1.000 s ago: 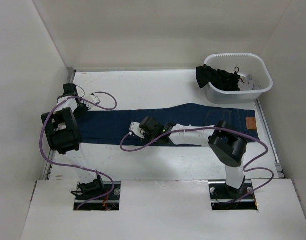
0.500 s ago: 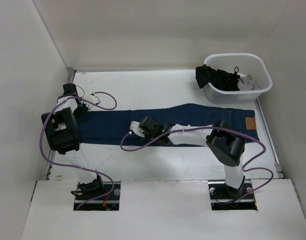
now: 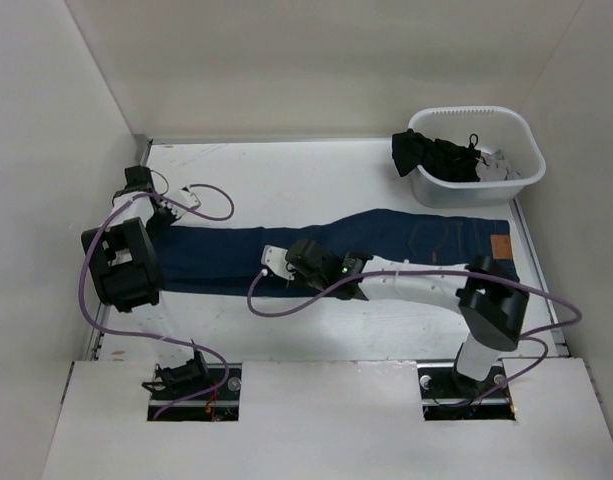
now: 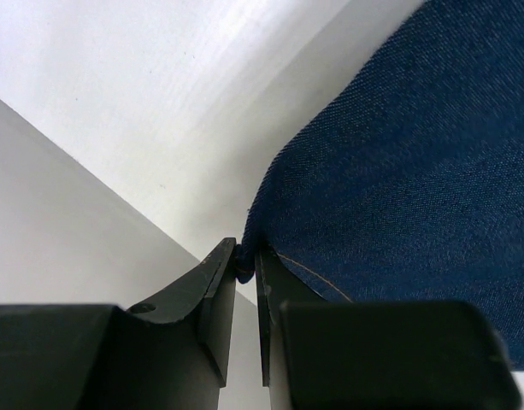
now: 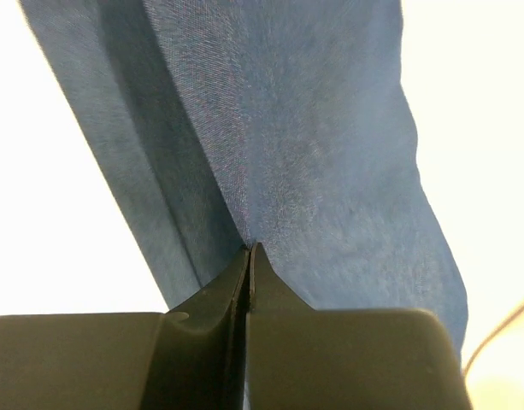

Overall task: Fold and stack the trousers
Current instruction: Fold the trousers

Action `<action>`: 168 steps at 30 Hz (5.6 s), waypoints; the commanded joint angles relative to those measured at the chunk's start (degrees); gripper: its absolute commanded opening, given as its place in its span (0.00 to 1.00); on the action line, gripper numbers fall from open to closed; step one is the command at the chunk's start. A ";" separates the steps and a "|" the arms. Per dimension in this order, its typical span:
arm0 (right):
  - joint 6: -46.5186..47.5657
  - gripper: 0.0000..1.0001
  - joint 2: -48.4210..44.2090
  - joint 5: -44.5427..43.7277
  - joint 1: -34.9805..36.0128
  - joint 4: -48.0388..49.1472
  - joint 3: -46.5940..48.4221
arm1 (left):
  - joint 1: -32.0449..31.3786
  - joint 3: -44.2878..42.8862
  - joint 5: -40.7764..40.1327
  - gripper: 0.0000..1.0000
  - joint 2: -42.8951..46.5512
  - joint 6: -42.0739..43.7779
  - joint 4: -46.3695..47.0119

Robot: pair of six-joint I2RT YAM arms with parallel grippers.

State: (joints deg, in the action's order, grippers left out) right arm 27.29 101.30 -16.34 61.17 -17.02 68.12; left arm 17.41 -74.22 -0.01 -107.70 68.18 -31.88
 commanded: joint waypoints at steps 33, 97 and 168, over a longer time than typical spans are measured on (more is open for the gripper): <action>-63.54 0.80 -49.14 3.34 -37.86 -1.78 -31.01 | 7.07 9.43 -1.40 0.63 22.78 5.03 -2.55; -90.93 0.00 -31.33 7.99 -83.45 20.53 -38.76 | -2.07 22.36 2.21 0.41 20.17 19.97 2.51; -51.41 0.00 -48.46 3.50 -84.17 6.47 -27.44 | 4.01 8.74 5.02 0.64 16.66 0.48 -0.56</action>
State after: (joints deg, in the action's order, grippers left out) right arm -38.09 56.69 -10.37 -23.57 -10.39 35.05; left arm 24.93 -64.25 0.82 -88.25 78.83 -29.08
